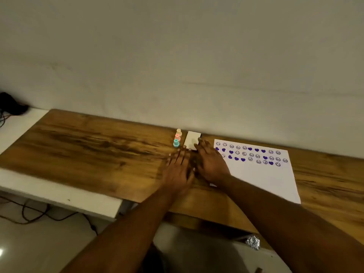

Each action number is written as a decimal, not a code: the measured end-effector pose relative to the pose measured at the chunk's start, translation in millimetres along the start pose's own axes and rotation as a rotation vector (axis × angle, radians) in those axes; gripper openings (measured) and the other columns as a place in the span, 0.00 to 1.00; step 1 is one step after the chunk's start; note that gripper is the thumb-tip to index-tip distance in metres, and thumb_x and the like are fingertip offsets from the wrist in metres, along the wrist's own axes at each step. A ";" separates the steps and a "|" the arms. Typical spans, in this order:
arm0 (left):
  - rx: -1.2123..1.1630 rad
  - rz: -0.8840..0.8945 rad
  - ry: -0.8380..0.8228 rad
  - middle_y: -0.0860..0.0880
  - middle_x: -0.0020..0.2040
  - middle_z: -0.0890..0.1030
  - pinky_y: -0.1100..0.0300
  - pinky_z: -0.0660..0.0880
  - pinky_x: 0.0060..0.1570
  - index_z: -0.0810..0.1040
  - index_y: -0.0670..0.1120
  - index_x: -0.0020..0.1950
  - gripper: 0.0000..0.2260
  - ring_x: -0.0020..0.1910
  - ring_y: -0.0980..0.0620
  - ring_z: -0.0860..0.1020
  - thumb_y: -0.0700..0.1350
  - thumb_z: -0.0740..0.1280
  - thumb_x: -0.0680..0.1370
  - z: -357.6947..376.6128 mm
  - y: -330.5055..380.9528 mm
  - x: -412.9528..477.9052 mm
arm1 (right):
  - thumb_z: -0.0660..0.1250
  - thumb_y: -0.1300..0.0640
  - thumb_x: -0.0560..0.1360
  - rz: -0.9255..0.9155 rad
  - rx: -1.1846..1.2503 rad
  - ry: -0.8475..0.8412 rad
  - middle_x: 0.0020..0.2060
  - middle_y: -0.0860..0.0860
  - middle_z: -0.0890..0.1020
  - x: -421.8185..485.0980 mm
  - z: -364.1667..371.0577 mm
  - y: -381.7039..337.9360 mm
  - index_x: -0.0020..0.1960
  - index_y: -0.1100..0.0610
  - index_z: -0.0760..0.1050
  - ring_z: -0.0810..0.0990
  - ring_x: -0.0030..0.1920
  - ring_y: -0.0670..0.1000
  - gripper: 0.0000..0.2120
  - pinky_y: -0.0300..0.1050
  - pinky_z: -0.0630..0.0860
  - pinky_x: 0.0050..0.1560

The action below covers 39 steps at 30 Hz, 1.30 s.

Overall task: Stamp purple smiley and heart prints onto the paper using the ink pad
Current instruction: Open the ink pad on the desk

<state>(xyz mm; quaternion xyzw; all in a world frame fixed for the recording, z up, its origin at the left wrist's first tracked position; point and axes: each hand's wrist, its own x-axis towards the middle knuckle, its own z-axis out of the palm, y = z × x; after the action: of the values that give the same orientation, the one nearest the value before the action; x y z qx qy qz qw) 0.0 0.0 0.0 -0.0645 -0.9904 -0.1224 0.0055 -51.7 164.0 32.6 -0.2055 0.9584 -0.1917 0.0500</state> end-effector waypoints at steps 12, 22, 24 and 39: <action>-0.049 -0.044 0.092 0.46 0.85 0.56 0.48 0.46 0.82 0.55 0.46 0.85 0.35 0.84 0.48 0.53 0.62 0.52 0.82 8.8 0.6 -6.8 | 0.55 0.43 0.87 0.041 -0.097 -0.069 0.84 0.51 0.61 35.9 11.3 -4.1 0.84 0.52 0.60 0.57 0.84 0.56 0.28 0.56 0.63 0.80; -0.110 -0.224 0.067 0.47 0.85 0.59 0.50 0.49 0.82 0.56 0.47 0.85 0.40 0.84 0.49 0.54 0.66 0.62 0.78 7.0 -7.4 -28.9 | 0.56 0.49 0.86 0.064 -0.180 -0.139 0.83 0.51 0.63 -9.8 6.1 -31.1 0.83 0.49 0.62 0.58 0.83 0.57 0.26 0.59 0.62 0.78; -0.118 -0.225 0.058 0.48 0.84 0.60 0.50 0.50 0.82 0.57 0.48 0.84 0.42 0.84 0.50 0.54 0.66 0.64 0.76 7.1 -9.5 -36.2 | 0.56 0.48 0.86 0.043 -0.207 -0.156 0.83 0.51 0.63 -20.3 7.4 -35.8 0.84 0.50 0.61 0.57 0.83 0.58 0.26 0.59 0.62 0.78; -0.115 -0.157 0.022 0.48 0.82 0.66 0.48 0.55 0.81 0.60 0.49 0.84 0.43 0.82 0.48 0.59 0.62 0.70 0.72 1.7 -32.1 -37.6 | 0.64 0.45 0.83 0.017 -0.204 -0.196 0.81 0.53 0.66 -53.5 28.8 -68.9 0.82 0.52 0.63 0.61 0.81 0.60 0.31 0.60 0.64 0.78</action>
<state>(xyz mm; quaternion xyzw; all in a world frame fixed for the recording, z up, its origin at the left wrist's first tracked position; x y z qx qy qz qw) 33.1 -35.2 -10.5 0.0145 -0.9836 -0.1800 0.0031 27.9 118.1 33.7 -0.2190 0.9652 -0.0718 0.1236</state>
